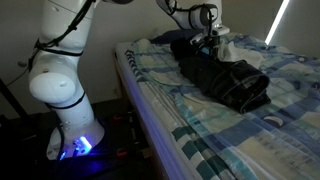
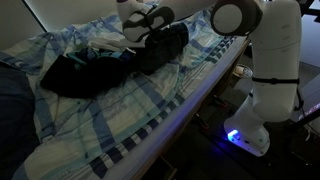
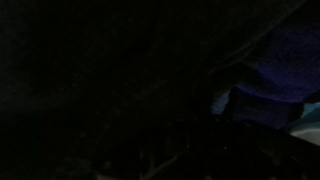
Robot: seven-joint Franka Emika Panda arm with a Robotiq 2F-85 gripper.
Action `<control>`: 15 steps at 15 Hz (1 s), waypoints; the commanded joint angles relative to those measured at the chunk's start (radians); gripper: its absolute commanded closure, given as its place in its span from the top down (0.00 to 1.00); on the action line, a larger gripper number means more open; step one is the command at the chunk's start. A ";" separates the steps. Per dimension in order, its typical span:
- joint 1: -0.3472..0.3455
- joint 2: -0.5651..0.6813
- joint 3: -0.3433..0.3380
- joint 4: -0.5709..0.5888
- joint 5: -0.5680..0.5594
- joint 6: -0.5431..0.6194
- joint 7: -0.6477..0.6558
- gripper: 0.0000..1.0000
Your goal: Fold the pair of pants
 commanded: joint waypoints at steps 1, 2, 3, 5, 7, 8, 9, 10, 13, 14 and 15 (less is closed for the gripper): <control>0.013 0.027 -0.015 0.006 0.042 0.017 -0.032 0.01; 0.014 0.033 -0.015 0.005 0.046 0.016 -0.033 0.01; 0.015 0.038 -0.016 0.005 0.048 0.015 -0.032 0.01; 0.016 0.047 -0.017 0.008 0.050 0.011 -0.032 0.01; 0.017 0.053 -0.019 0.009 0.049 0.009 -0.034 0.01; 0.016 0.055 -0.019 0.010 0.050 0.008 -0.035 0.01; 0.016 0.056 -0.019 0.010 0.051 0.008 -0.034 0.01; 0.016 0.056 -0.019 0.011 0.052 0.008 -0.033 0.01; 0.017 0.052 -0.022 0.020 0.049 -0.008 -0.039 0.28; 0.016 0.046 -0.021 0.023 0.051 -0.014 -0.042 0.29; 0.018 0.040 -0.023 0.030 0.049 -0.025 -0.038 0.35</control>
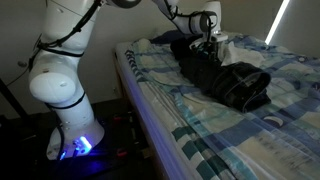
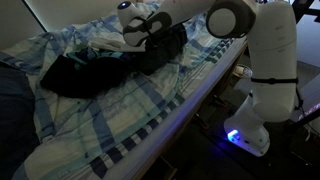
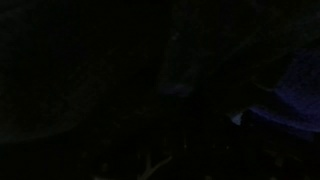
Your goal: Fold the pair of pants
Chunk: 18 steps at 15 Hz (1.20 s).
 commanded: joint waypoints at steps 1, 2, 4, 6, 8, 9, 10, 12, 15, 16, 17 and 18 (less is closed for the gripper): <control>0.016 -0.014 -0.021 0.034 0.030 -0.027 -0.036 0.42; 0.019 -0.022 -0.023 0.037 0.026 -0.028 -0.032 0.49; 0.022 -0.043 -0.028 0.049 0.018 -0.023 -0.027 0.64; 0.030 -0.069 -0.035 0.061 0.008 -0.025 -0.018 0.79; 0.037 -0.101 -0.041 0.062 -0.004 -0.015 -0.012 0.94; 0.040 -0.116 -0.042 0.061 -0.010 -0.011 -0.009 0.99; 0.043 -0.135 -0.042 0.057 -0.017 -0.014 -0.007 1.00; 0.052 -0.173 -0.043 0.042 -0.033 -0.024 -0.003 1.00; 0.056 -0.231 -0.035 0.004 -0.045 -0.044 -0.001 1.00; 0.055 -0.252 -0.033 -0.017 -0.044 -0.049 0.001 1.00; 0.053 -0.272 -0.031 -0.040 -0.043 -0.046 0.001 1.00; 0.049 -0.293 -0.028 -0.068 -0.036 -0.043 0.004 1.00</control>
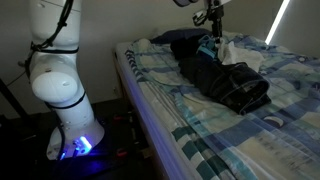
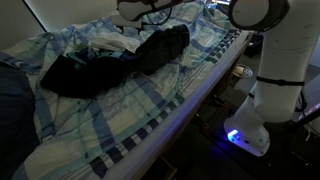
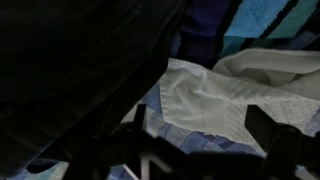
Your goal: Fold the pair of pants
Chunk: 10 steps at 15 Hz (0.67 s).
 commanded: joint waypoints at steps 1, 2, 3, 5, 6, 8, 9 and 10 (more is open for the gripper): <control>-0.005 -0.113 0.003 -0.137 0.004 -0.001 0.005 1.00; -0.014 -0.138 0.005 -0.177 0.016 0.012 0.004 1.00; -0.007 -0.056 0.007 -0.067 0.001 -0.005 0.002 1.00; -0.015 -0.090 0.010 -0.115 0.001 -0.004 0.003 1.00; -0.017 -0.100 0.011 -0.129 0.001 -0.004 0.003 1.00; -0.019 -0.107 0.012 -0.138 0.001 -0.004 0.003 1.00; -0.019 -0.107 0.012 -0.138 0.001 -0.004 0.003 1.00; -0.019 -0.107 0.012 -0.138 0.001 -0.003 0.003 1.00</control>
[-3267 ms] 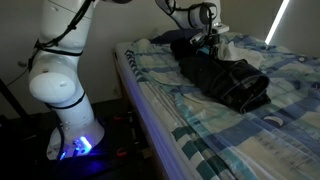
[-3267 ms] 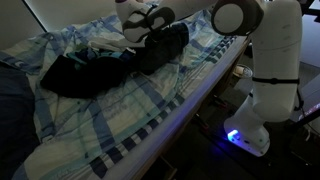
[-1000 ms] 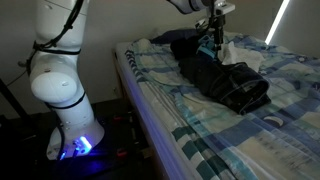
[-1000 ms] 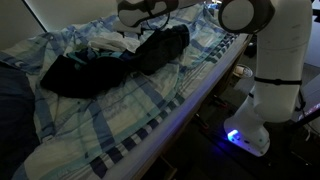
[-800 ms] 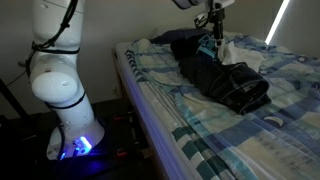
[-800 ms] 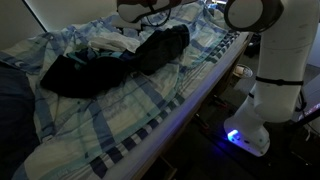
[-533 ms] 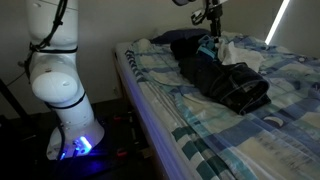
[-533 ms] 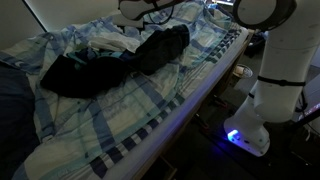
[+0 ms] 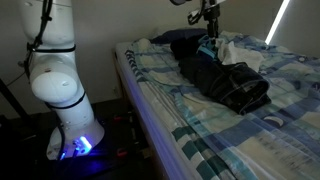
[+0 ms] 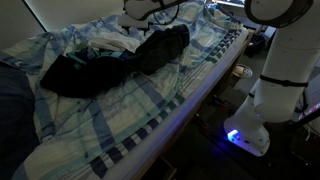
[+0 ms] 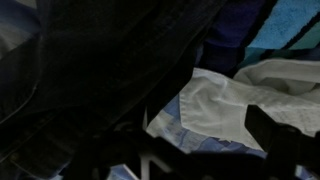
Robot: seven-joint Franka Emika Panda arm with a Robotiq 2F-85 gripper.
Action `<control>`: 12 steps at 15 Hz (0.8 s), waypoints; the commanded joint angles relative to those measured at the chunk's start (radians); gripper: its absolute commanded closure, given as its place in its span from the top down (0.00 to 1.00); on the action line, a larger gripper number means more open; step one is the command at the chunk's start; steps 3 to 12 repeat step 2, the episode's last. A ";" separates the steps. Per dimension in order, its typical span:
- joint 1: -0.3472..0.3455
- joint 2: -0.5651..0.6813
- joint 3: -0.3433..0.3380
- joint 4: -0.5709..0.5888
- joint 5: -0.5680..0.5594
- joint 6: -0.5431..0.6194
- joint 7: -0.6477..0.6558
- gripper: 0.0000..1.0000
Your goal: Fold the pair of pants
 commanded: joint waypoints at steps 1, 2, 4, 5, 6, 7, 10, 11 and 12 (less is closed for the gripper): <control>-0.010 0.000 0.012 0.003 -0.003 -0.004 0.001 1.00; -0.010 0.000 0.012 0.003 -0.003 -0.004 0.001 1.00; -0.010 0.000 0.012 0.003 -0.003 -0.004 0.001 1.00; -0.010 0.000 0.012 0.003 -0.003 -0.004 0.001 1.00; -0.010 0.000 0.012 0.003 -0.003 -0.004 0.001 1.00; -0.010 0.000 0.012 0.003 -0.003 -0.004 0.001 1.00; -0.010 0.000 0.012 0.003 -0.003 -0.004 0.001 1.00; -0.010 0.000 0.012 0.003 -0.003 -0.004 0.001 1.00; -0.010 0.000 0.012 0.003 -0.003 -0.004 0.001 1.00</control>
